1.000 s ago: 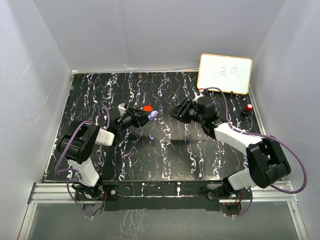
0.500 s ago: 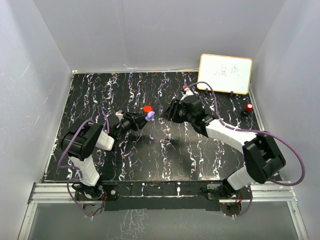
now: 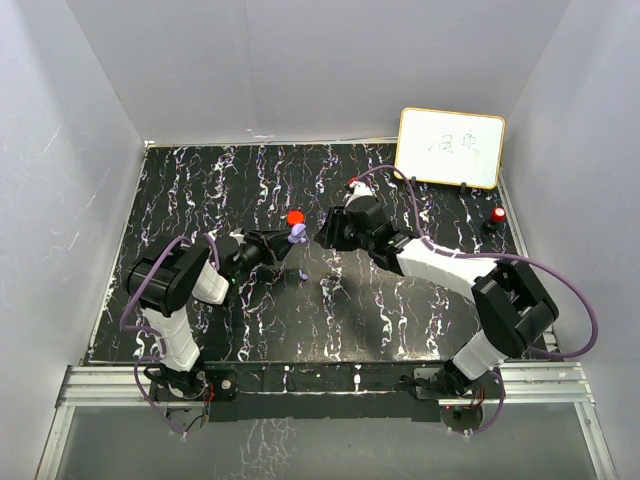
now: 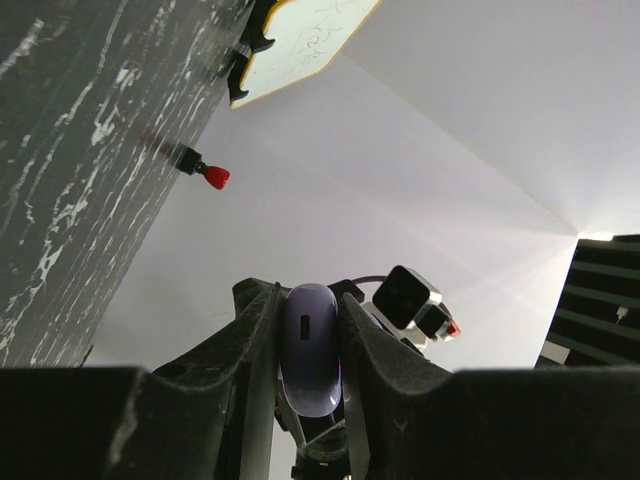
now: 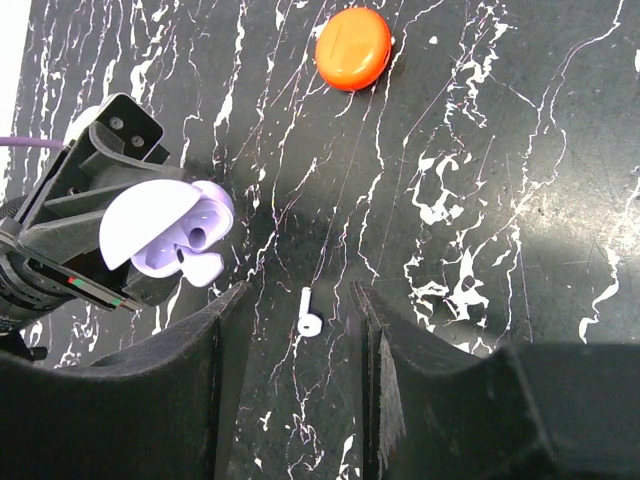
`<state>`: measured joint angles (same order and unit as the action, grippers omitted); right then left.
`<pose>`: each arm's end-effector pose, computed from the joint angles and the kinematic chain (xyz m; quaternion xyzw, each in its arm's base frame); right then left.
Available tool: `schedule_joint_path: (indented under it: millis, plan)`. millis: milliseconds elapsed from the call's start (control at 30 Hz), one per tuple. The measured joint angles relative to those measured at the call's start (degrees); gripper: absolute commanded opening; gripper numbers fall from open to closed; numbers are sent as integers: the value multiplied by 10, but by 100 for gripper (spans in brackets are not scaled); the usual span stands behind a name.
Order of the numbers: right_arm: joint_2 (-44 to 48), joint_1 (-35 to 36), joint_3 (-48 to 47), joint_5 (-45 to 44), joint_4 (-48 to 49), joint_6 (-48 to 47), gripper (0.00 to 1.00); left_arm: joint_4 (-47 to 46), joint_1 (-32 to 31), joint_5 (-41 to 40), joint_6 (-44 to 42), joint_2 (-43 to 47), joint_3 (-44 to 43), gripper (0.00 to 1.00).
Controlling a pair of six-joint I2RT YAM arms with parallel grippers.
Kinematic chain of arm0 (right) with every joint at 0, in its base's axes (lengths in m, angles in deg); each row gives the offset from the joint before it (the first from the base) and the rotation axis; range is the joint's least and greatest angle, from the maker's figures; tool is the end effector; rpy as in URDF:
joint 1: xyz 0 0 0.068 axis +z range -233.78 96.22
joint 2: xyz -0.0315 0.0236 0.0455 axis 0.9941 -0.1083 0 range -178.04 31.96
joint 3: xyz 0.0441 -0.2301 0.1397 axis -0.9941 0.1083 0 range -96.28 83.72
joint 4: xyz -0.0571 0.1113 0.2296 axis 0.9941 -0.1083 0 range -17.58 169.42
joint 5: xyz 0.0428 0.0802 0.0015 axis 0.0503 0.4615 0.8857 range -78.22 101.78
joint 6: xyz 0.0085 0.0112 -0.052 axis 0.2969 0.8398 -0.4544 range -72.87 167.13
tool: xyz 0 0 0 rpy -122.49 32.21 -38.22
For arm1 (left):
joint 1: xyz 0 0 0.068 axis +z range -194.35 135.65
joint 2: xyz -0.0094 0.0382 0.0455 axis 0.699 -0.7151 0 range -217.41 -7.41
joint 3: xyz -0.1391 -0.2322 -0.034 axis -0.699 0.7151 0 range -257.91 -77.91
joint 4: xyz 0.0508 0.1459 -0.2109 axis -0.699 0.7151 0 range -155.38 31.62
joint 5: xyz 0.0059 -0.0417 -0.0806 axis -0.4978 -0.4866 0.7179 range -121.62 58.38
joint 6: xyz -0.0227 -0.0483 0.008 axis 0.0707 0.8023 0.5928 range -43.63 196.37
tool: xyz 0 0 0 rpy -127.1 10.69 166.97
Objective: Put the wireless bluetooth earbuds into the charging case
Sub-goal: Place the earbud in the charging case.
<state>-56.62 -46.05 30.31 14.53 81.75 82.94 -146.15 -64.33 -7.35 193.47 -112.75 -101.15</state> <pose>0.2681 0.2097 0.2260 -0.0262 0.8776 0.3032 0.3705 0.2669 -0.1127 0.1311 -0.4269 0.5730 -0.6909 0.1100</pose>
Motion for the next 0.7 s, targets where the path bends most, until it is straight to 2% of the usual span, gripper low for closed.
schedule_joint_path:
  millis: [700]
  plan:
    - [-52,29,-42,-37,-19,-15,41,-2,0,-3,10,-13,1,0]
